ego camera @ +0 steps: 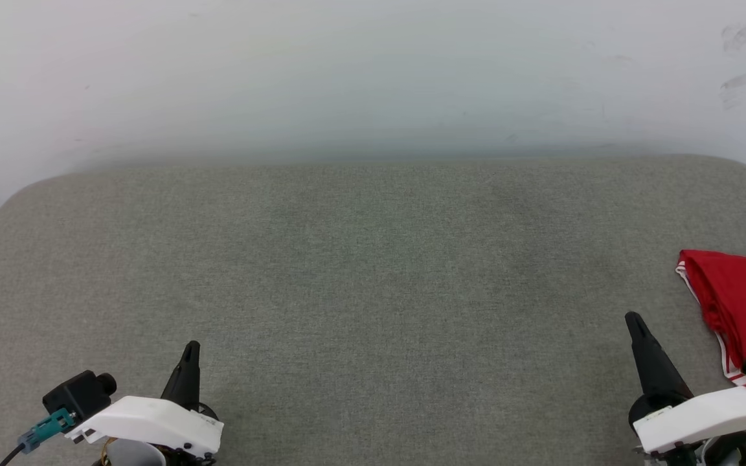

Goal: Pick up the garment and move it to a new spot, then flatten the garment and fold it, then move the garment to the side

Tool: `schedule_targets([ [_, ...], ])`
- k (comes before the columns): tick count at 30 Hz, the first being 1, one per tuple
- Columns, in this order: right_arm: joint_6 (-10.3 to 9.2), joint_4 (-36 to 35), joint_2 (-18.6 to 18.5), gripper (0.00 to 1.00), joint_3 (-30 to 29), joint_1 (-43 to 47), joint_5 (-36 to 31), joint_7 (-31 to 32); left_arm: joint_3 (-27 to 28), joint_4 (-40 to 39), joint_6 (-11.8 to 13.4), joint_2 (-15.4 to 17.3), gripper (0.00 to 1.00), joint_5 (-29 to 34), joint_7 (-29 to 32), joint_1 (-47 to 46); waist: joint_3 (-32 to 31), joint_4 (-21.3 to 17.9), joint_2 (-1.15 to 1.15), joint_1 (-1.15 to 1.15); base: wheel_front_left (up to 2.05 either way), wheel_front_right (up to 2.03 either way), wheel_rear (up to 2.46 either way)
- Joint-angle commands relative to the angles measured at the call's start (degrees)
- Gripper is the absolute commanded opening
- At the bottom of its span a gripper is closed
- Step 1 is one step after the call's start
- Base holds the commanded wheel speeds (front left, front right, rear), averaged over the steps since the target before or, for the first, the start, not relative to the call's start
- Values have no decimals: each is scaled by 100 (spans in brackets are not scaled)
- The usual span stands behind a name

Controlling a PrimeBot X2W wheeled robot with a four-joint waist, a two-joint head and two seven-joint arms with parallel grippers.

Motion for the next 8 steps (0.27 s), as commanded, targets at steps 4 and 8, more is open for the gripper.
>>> schedule_targets([
  [4,0,39,-48,0,-23,-193,455,4,199,-14,-138,-75,0,-313,94,-201,5,6,0,0,0,0,0],
  [8,0,112,-50,0,-35,-236,754,11,304,14,-219,-144,0,-528,167,-210,10,12,0,0,0,0,0],
])
